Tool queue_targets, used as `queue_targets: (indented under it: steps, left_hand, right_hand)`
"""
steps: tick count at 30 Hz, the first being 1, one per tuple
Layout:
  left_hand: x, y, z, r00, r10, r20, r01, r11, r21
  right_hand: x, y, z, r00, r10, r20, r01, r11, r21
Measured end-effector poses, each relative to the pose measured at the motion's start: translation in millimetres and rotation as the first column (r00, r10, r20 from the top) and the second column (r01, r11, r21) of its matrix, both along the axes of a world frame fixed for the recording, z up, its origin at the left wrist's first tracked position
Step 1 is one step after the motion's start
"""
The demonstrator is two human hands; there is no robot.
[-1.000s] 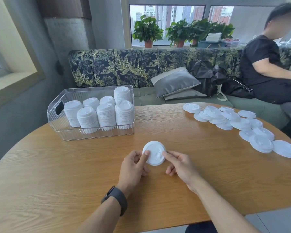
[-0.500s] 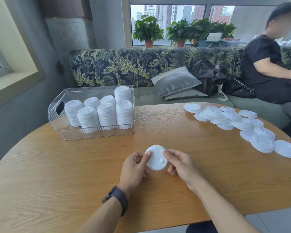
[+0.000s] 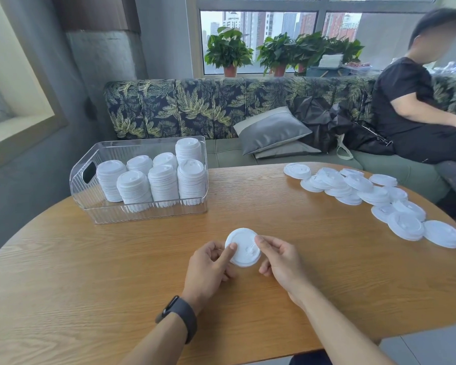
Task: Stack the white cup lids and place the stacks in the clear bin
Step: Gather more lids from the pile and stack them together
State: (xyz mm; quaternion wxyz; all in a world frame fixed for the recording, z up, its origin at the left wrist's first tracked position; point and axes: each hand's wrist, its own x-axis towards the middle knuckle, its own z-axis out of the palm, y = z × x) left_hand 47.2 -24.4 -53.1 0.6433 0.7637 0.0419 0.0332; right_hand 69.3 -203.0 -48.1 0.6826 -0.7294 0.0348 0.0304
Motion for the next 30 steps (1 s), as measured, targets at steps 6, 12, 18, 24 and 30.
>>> queue_targets:
  steps: [6, 12, 18, 24, 30]
  left_hand:
    - [13.8, -2.7, -2.3, 0.999, 0.031, -0.04, -0.033, 0.999, -0.042]
    - [37.2, -22.0, 0.4, 0.998, 0.04, -0.048, -0.045, 0.993, -0.112]
    - [72.4, -41.0, 2.0, 0.998, 0.013, -0.068, -0.022, 0.989, -0.146]
    - [117.8, -55.2, 1.5, 0.998, 0.005, -0.057, -0.014, 0.988, -0.157]
    - [171.3, -64.8, -1.1, 1.0, 0.015, -0.026, -0.019, 0.989, -0.146]
  right_hand:
    - [0.8, 4.2, -8.4, 0.991, -0.106, 0.078, 0.116, 0.985, -0.126]
    - [12.4, -6.7, -6.5, 0.974, -0.174, 0.146, 0.199, 0.964, -0.175]
    - [50.4, -21.7, -18.6, 0.923, -0.312, 0.227, 0.356, 0.915, -0.189]
    - [111.0, -44.3, -22.2, 0.869, -0.386, 0.311, 0.468, 0.844, -0.262]
    - [176.3, -59.4, -21.9, 0.838, -0.423, 0.343, 0.531, 0.775, -0.342]
